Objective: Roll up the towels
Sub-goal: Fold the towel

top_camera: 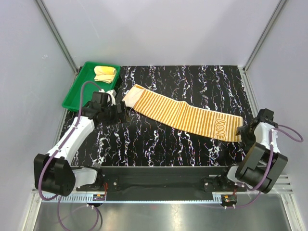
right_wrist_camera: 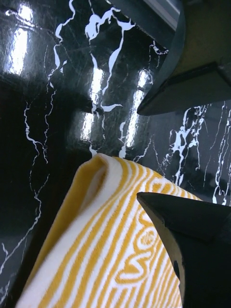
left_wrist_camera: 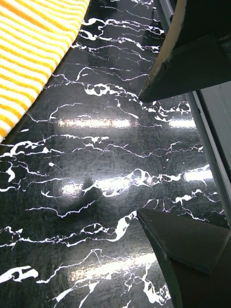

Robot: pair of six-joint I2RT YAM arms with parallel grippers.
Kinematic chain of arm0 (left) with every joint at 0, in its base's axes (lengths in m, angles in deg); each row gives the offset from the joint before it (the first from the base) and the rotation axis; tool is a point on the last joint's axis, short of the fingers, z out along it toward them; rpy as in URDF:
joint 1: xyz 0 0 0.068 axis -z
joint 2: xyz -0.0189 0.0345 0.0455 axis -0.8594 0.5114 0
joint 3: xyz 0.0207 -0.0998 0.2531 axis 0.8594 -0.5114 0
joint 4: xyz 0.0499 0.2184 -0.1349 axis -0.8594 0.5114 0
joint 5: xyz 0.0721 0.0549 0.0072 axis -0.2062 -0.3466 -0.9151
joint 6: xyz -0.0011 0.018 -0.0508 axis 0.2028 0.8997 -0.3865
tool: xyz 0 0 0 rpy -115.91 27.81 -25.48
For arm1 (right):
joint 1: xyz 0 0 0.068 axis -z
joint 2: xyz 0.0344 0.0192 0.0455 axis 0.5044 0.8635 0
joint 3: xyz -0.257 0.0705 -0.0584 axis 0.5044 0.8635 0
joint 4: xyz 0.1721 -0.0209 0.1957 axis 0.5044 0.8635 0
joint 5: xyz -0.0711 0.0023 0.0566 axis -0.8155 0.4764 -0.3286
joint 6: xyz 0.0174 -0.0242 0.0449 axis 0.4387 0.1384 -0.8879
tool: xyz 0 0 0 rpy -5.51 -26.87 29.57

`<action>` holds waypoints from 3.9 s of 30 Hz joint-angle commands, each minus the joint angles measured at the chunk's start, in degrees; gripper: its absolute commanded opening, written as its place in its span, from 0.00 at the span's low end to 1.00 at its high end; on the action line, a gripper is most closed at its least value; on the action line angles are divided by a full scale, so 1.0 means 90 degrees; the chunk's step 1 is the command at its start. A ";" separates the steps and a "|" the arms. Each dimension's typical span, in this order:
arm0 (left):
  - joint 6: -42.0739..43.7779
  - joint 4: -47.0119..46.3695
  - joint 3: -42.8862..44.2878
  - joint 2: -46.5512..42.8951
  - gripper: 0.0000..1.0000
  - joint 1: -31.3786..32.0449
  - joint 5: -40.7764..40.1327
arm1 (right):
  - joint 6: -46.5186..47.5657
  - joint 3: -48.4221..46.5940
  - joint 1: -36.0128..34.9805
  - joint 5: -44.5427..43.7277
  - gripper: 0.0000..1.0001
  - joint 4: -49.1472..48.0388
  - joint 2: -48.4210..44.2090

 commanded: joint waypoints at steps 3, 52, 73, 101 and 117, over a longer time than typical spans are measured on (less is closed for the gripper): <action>0.0062 -0.0287 0.0057 -0.0189 0.99 0.0021 0.0314 | -0.0065 0.0160 0.0083 0.0043 0.68 -0.0712 0.0446; -0.0445 -0.0248 0.0856 0.1206 0.99 0.0440 -0.0203 | 0.0990 -0.2290 0.0466 0.0463 0.00 -0.0527 -0.0002; -0.0759 -0.0093 0.1943 0.1628 0.99 0.2101 -0.0652 | 0.0492 -0.4788 -0.4085 -0.0894 0.00 0.0059 0.1919; 0.0228 0.0133 -0.0285 -0.0785 0.99 -0.0165 -0.0681 | 0.0462 -1.1226 -0.8119 -0.0905 0.00 0.0567 0.7615; 0.0082 0.0143 -0.0275 -0.0561 0.99 -0.0272 -0.0965 | 0.1907 -0.9853 -0.9253 -0.0671 0.51 0.0646 0.7177</action>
